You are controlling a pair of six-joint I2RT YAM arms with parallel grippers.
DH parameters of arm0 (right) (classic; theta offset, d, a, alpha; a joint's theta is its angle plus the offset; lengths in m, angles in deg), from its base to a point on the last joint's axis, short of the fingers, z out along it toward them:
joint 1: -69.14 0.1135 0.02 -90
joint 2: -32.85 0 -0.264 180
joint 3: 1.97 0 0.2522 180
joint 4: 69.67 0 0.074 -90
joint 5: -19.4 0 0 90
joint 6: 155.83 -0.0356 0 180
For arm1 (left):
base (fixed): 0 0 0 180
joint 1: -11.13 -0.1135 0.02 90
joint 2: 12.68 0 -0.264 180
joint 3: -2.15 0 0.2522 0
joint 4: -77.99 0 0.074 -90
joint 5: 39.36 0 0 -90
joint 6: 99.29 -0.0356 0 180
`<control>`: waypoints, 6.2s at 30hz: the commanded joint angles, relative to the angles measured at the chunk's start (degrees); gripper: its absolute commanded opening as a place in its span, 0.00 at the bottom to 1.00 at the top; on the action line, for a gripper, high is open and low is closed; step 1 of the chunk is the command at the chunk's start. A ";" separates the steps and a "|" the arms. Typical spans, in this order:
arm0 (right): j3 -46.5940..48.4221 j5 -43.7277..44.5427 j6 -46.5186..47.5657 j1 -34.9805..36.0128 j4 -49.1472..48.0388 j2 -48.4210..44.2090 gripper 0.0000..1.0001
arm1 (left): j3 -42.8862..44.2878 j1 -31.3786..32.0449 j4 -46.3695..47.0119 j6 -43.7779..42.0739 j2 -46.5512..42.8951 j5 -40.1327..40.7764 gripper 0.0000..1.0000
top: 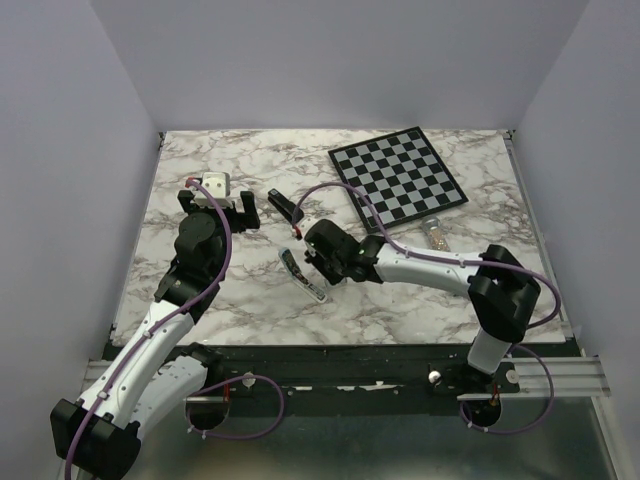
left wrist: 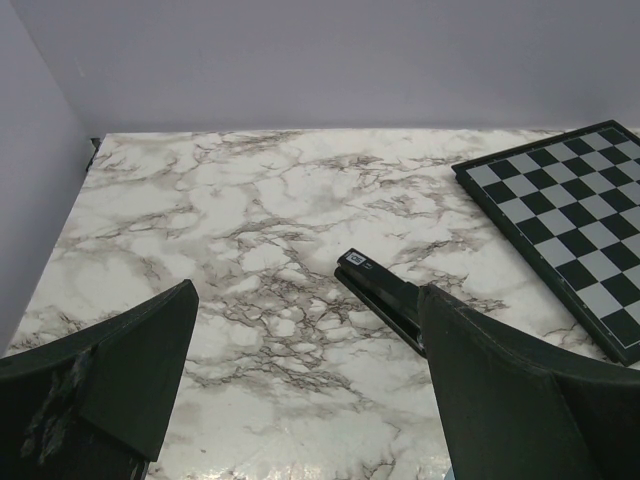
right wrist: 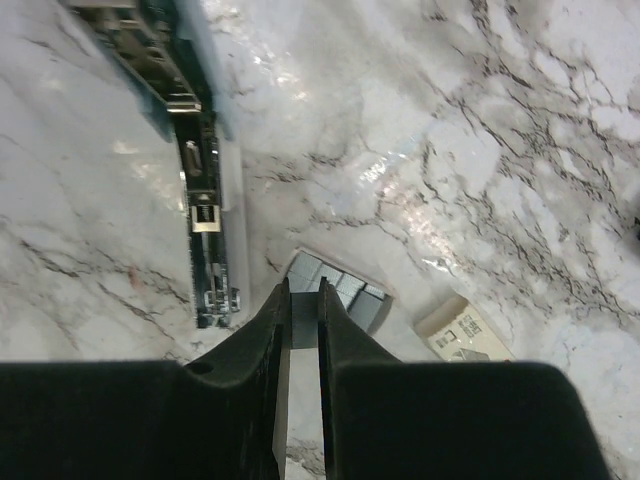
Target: Load the staples into the stapler
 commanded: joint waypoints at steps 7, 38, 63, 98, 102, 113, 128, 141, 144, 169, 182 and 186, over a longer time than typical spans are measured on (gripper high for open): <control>-6.52 -0.30 -1.22 5.34 -17.79 -3.04 0.19 | -0.70 -0.28 1.25 -0.56 -0.67 0.28 0.99; -13.46 -0.83 -0.25 5.87 -30.56 0.56 0.19 | -0.79 -0.28 1.34 -0.47 -0.58 0.10 0.99; -15.75 1.10 0.89 5.87 -31.44 0.48 0.19 | -0.79 -0.20 1.42 -0.56 -1.02 0.28 0.99; -18.30 3.56 1.42 6.40 -32.06 -3.57 0.36 | -0.79 -0.28 1.42 -0.56 -0.67 -0.08 0.99; -17.42 3.65 0.63 6.40 -31.00 -4.71 0.42 | -0.79 -0.20 1.33 -0.56 -0.67 -0.16 0.99; -12.50 4.27 -0.69 5.52 -26.52 -2.60 0.44 | -0.79 -0.28 1.42 -0.56 -0.58 -0.34 0.99; -11.09 5.23 -2.00 4.99 -23.62 1.80 0.45 | -0.70 -0.20 1.33 -0.82 -0.76 -0.25 0.99; -13.64 5.67 -3.94 4.47 -22.04 -0.40 0.44 | -0.79 -0.28 1.33 -0.73 -0.49 -0.34 0.99; -13.47 5.23 -4.11 4.47 -21.77 -1.10 0.43 | -0.79 -0.20 1.33 -0.73 -0.49 -0.34 0.99; -9.51 1.98 -3.77 3.24 -18.87 -0.40 0.43 | -0.70 -0.20 1.33 -0.56 0.21 -1.22 0.99; -27.52 -6.09 2.65 3.06 -35.11 -14.20 0.45 | 0.61 -0.20 -1.56 3.04 3.37 -6.31 0.99; -31.57 -6.90 4.31 2.80 -41.01 -14.47 0.46 | 2.02 -0.20 -6.55 5.68 4.16 -6.84 0.99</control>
